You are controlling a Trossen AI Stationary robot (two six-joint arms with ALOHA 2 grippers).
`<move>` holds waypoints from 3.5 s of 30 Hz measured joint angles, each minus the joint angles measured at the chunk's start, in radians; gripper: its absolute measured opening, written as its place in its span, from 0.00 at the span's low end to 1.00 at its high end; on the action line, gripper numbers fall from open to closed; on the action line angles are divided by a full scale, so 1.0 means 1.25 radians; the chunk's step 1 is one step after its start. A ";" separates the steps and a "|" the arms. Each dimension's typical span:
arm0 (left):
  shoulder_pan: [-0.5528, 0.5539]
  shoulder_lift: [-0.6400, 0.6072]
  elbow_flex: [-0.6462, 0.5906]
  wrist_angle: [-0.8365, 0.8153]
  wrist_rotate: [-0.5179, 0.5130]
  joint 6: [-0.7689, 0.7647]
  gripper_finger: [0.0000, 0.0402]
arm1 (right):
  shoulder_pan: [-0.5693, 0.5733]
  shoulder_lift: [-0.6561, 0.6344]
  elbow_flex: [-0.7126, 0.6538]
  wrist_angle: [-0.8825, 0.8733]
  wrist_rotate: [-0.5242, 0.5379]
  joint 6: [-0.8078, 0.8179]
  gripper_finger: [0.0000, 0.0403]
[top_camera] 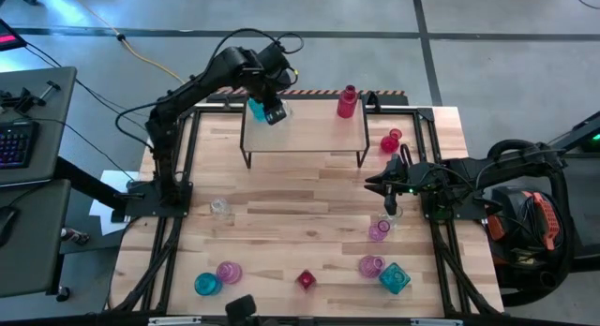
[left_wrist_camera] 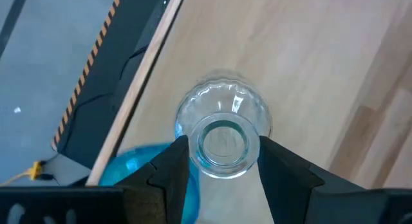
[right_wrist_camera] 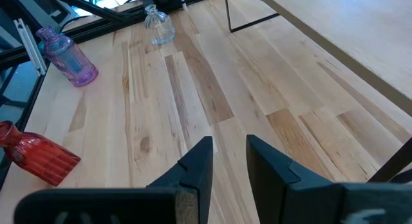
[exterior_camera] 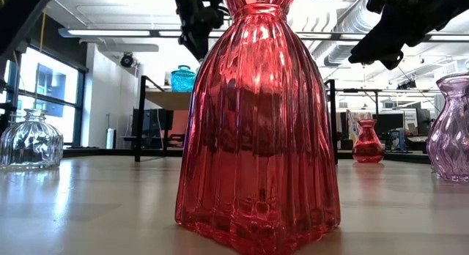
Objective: Sort vases onto shelf
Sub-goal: Put the top left transparent vase on the shelf, then put the top right violet vase on the shelf
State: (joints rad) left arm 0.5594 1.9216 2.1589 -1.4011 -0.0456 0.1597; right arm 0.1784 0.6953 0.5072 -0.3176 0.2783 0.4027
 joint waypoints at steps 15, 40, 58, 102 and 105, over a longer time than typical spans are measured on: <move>0.005 0.035 0.048 0.002 -0.004 0.055 0.38 | 0.000 0.000 0.000 0.000 0.000 0.000 0.18; 0.035 0.062 0.048 0.037 0.018 0.078 0.38 | 0.000 0.000 0.000 0.000 0.000 0.000 0.18; 0.034 0.069 0.048 0.039 0.023 0.070 0.48 | 0.000 0.000 0.000 0.000 0.000 0.000 0.18; -0.235 0.007 0.152 -0.136 0.099 -0.063 0.48 | -0.001 -0.002 0.000 -0.001 -0.041 -0.006 0.18; -0.270 0.007 0.152 -0.136 0.099 -0.063 0.48 | 0.002 -0.034 0.001 -0.045 -0.358 -0.131 0.18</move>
State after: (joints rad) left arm 0.2216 1.9305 2.3493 -1.5713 0.0779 0.0811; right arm 0.1809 0.6524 0.5091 -0.3736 -0.1696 0.2388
